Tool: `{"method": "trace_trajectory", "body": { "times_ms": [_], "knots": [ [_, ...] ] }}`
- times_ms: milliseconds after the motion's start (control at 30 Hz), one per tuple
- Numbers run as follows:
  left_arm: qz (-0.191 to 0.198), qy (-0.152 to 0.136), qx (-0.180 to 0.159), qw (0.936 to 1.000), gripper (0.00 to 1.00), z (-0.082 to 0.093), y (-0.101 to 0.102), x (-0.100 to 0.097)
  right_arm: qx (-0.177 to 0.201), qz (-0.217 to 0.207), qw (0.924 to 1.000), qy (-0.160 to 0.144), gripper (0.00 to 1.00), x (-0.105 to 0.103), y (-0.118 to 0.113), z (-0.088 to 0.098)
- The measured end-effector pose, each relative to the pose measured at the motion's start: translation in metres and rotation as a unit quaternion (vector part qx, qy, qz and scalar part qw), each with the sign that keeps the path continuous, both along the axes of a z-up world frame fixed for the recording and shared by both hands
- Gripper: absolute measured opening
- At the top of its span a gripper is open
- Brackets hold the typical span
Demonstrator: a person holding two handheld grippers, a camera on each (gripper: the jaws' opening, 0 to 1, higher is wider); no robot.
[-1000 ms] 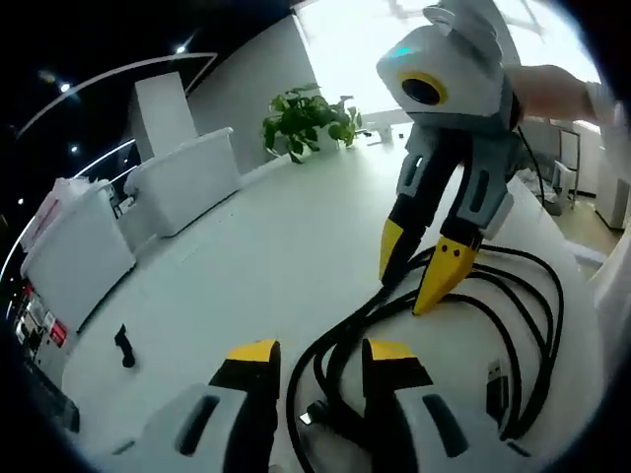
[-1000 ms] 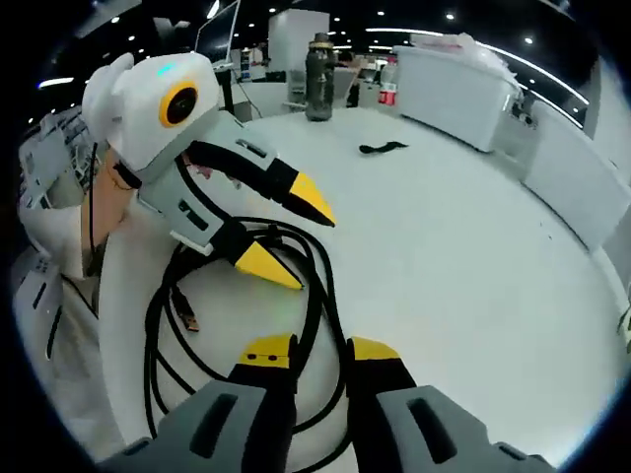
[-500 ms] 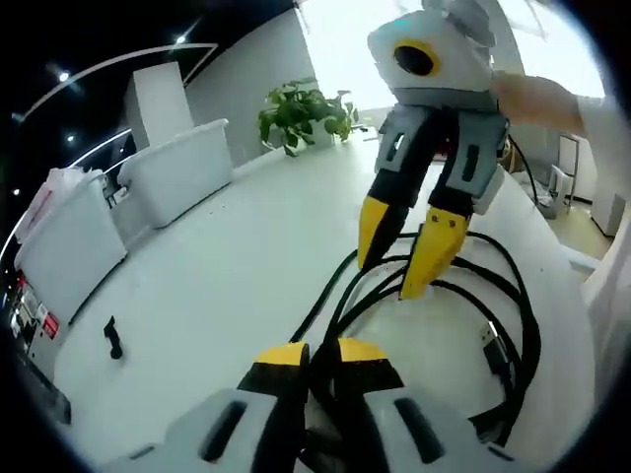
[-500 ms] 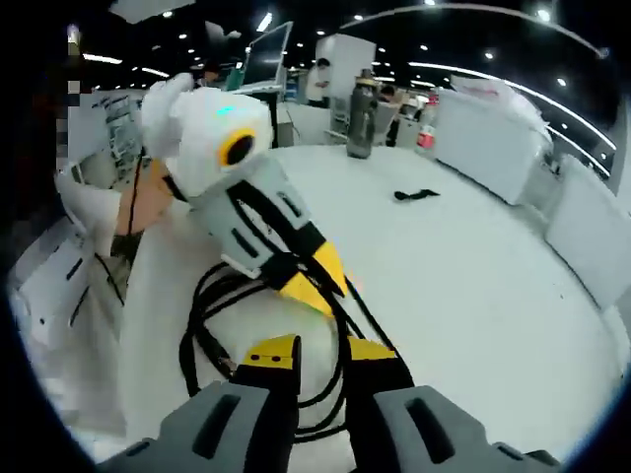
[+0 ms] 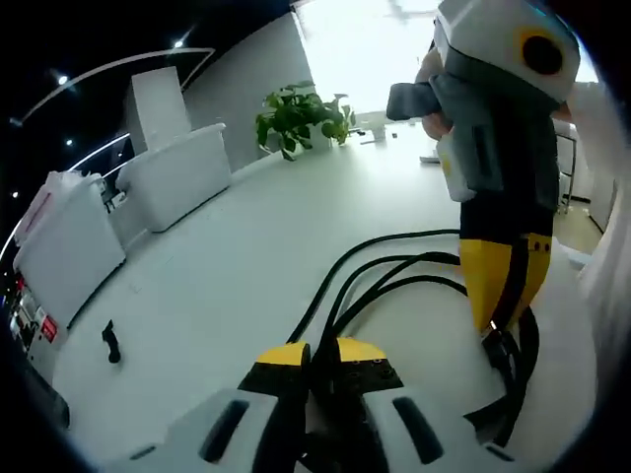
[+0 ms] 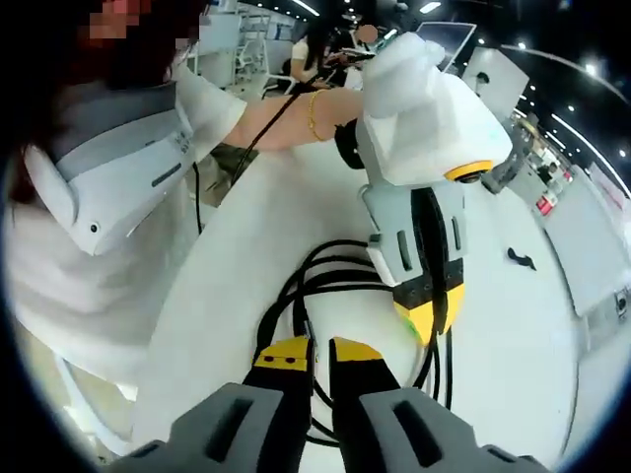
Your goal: Coil the Type-C to USB data cable on the desktop and secure it with Velcro straps.
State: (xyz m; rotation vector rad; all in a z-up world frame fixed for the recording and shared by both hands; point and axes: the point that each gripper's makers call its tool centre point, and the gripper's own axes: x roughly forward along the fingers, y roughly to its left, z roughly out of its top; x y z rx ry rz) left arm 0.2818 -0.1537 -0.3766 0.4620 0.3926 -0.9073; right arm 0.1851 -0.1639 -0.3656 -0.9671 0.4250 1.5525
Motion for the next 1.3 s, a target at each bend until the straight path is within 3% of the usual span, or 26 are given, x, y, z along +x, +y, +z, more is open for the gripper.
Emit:
{"method": "trace_trajectory", "body": {
  "times_ms": [200,433,500,633,833,1067,1300],
  "knots": [
    [0.000,0.005,-0.008,1.0000,0.11,0.000,-0.002,0.001,-0.016,0.011,0.9998,-0.004,0.10,-0.004,0.001,-0.005],
    [0.003,0.007,-0.009,0.9999,0.11,-0.001,-0.002,0.001,-0.041,0.044,0.9977,-0.032,0.10,-0.007,0.005,-0.009],
    [0.003,0.006,-0.009,0.9999,0.11,-0.001,-0.003,0.000,-0.060,0.071,0.9947,-0.043,0.09,-0.009,0.006,-0.011],
    [0.004,0.007,-0.010,0.9999,0.11,-0.001,-0.003,0.000,-0.097,0.089,0.9907,-0.033,0.08,-0.011,0.010,-0.014],
    [0.002,0.008,-0.014,0.9999,0.11,-0.002,-0.003,0.000,-0.142,0.144,0.9786,-0.038,0.05,-0.013,0.013,-0.018],
    [-0.009,0.000,-0.004,1.0000,0.10,-0.002,-0.002,-0.002,-0.146,0.126,0.9811,-0.020,0.03,-0.014,0.010,-0.012],
    [-0.022,-0.007,0.011,0.9997,0.08,-0.003,0.001,-0.004,-0.161,0.097,0.9817,-0.030,0.03,-0.012,-0.017,-0.005]
  ]
}}
